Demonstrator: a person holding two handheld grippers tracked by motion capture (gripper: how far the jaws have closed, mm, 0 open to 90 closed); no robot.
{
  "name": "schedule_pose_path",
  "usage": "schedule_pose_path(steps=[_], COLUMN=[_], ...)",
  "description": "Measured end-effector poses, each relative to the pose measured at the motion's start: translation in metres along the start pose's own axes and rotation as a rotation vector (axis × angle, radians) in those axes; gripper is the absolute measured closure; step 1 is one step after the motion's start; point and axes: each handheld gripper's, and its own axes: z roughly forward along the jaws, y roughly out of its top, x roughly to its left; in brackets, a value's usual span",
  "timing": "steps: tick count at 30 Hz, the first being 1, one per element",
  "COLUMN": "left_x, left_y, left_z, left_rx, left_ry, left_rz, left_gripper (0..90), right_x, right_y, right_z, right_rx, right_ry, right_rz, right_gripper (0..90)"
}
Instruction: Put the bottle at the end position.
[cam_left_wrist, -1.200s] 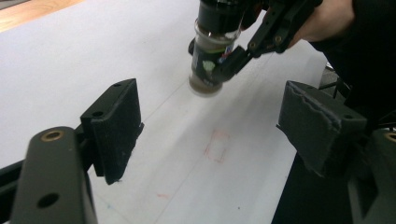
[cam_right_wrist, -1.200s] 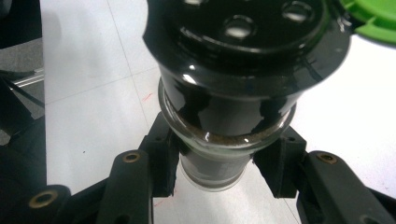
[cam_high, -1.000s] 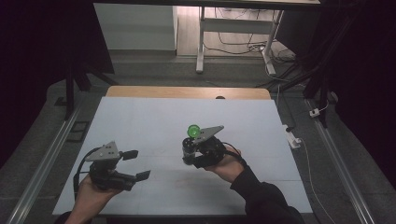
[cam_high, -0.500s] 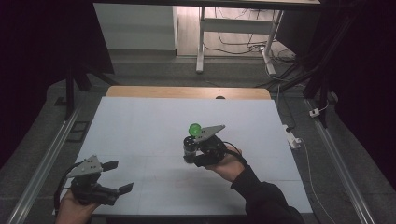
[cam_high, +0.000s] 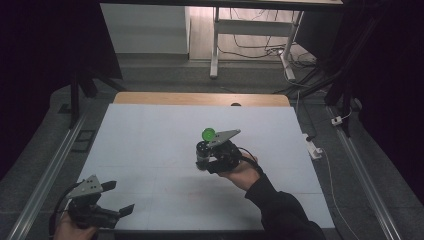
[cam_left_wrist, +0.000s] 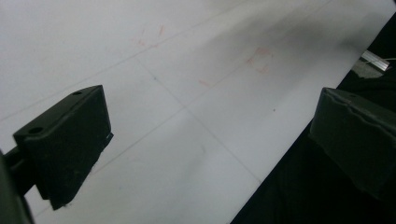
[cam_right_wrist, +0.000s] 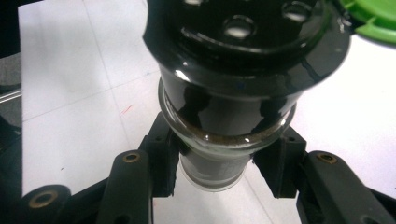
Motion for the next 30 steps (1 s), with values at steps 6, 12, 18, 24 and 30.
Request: schedule_pose_path(steps=[6,12,18,24,30], left_x=[0.002,0.002,0.002,0.003,0.003], left_y=[-0.007,-0.009,-0.01,-0.01,-0.01], left_z=[-0.003,-0.005,-0.006,-0.006,-0.007], left_rx=[0.008,0.006,0.014,0.008,0.004], left_ry=[0.04,0.053,0.059,0.051,0.051], left_rz=[-0.006,-0.008,-0.011,-0.016,-0.017], left_gripper=[0.0,0.0,0.0,0.0,0.0], right_x=[-0.007,-0.013,-0.019,-0.029,-0.042], right_y=[0.003,0.006,0.011,0.013,0.013], right_z=[0.005,0.011,0.025,0.034,0.042], right_rx=[-0.002,-0.002,0.012,0.017,0.011], right_ry=[-0.011,-0.018,-0.024,-0.049,-0.079], right_rz=[0.014,0.027,0.043,0.045,0.056], right_gripper=[53.0,53.0,53.0,53.0,53.0])
